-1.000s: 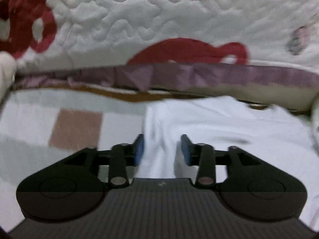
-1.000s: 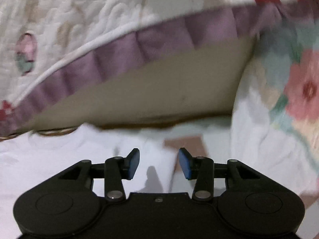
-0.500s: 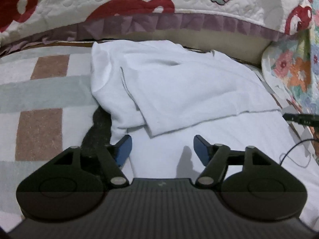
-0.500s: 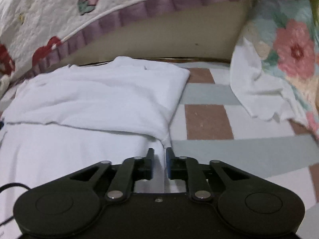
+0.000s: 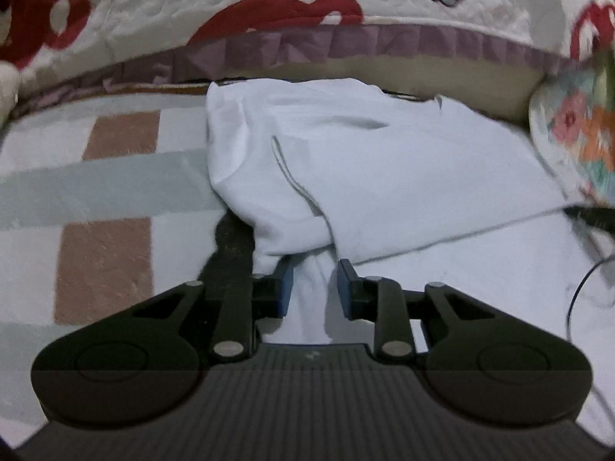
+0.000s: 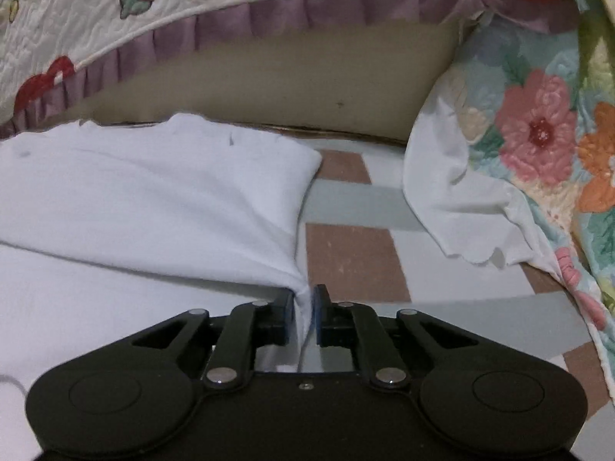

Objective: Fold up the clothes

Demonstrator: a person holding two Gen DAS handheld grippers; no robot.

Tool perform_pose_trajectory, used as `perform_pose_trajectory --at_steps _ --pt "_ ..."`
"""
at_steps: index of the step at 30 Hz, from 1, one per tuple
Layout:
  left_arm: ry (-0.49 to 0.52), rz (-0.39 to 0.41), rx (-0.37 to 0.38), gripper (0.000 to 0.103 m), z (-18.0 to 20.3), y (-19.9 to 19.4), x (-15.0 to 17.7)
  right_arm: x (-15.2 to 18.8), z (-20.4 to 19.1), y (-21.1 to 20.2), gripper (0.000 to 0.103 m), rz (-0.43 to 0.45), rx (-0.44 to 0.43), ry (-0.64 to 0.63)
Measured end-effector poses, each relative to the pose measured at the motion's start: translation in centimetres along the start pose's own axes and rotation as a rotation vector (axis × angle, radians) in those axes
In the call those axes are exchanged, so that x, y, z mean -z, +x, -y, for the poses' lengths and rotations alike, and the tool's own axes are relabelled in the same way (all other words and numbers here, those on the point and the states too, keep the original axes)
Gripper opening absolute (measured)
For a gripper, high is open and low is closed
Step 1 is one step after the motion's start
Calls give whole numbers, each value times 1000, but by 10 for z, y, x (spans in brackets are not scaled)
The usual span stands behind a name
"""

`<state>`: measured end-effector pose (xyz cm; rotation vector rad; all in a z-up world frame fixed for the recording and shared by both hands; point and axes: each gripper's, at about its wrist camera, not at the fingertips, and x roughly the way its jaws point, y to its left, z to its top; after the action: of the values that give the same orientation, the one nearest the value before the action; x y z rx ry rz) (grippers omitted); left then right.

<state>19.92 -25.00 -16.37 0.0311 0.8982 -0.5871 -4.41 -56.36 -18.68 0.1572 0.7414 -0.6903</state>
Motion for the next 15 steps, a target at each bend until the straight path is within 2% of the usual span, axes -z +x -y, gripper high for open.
perform_pose_trajectory --at_steps 2,4,6,8,10,15 --pt "26 -5 -20 26 5 -4 4 -3 1 0 13 -25 4 22" --pt "2 -36 -25 28 6 -11 6 -5 6 -1 35 -48 9 46" --pt "-35 -70 -7 33 6 -22 11 -6 19 -8 43 -83 -11 131" --pt "-84 -122 32 53 4 -34 19 0 33 -25 45 -98 -25 237" --pt "-131 -192 69 54 2 -47 32 11 47 -47 48 -99 -43 339" --pt "-227 -317 125 54 0 -84 68 54 78 -120 50 -56 -277 582"
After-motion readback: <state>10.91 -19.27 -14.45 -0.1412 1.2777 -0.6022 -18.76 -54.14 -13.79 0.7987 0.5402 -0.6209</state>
